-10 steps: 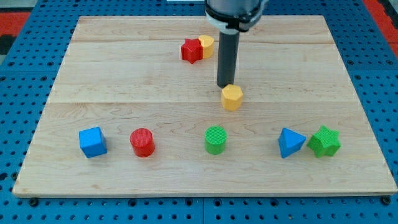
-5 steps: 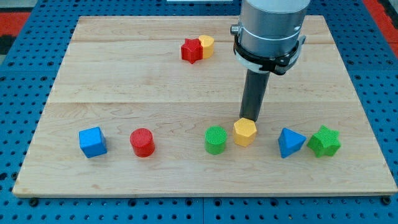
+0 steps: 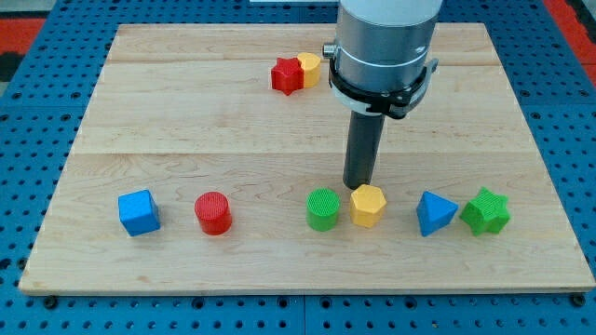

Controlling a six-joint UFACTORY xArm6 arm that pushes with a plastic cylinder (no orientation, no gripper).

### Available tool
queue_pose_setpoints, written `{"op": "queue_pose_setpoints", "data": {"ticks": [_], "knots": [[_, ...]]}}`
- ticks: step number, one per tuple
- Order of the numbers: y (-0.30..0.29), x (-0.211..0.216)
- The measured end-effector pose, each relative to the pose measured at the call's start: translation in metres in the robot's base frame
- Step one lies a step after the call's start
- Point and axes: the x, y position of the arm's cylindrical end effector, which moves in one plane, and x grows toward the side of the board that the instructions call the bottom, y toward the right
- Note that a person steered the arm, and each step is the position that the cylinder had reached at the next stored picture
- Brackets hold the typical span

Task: Place the yellow hexagon right to the green circle

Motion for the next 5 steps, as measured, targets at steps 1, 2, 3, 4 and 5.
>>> {"op": "queue_pose_setpoints", "data": {"ticks": [1,2,3,4,5], "knots": [[-0.0012,0.0001],[-0.0012,0.0017],[-0.0012,0.0075],[-0.0012,0.0075],[-0.0012,0.0081]]}}
